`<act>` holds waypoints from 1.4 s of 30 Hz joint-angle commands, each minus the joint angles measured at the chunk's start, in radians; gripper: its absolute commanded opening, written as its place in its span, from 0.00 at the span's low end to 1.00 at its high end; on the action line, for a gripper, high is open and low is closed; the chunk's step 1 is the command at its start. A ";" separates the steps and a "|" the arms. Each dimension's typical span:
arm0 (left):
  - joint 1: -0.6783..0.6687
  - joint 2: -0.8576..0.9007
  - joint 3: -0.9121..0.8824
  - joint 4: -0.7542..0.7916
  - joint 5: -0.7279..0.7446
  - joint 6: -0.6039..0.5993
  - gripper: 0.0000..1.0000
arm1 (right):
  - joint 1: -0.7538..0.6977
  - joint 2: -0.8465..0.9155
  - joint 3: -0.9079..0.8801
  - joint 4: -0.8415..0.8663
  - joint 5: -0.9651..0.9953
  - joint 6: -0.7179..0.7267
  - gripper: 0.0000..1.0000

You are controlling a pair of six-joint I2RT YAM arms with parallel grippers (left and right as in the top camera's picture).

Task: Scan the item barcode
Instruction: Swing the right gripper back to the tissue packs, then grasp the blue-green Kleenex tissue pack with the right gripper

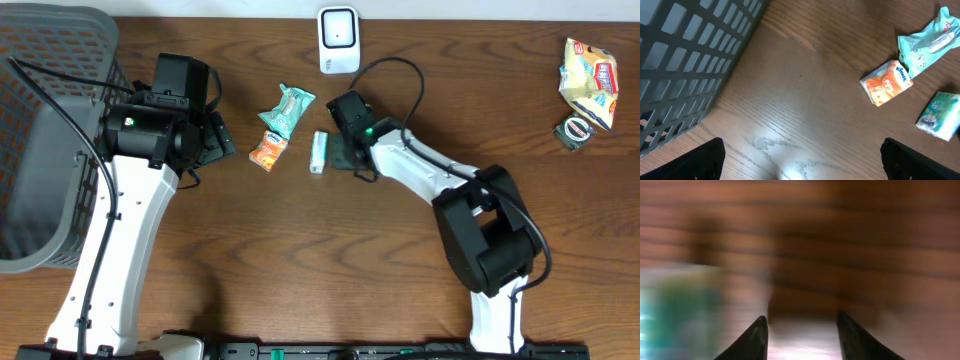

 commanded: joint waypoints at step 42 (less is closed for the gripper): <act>0.004 0.004 -0.001 -0.004 -0.014 -0.010 0.98 | 0.140 0.000 -0.015 0.025 0.425 -0.176 0.47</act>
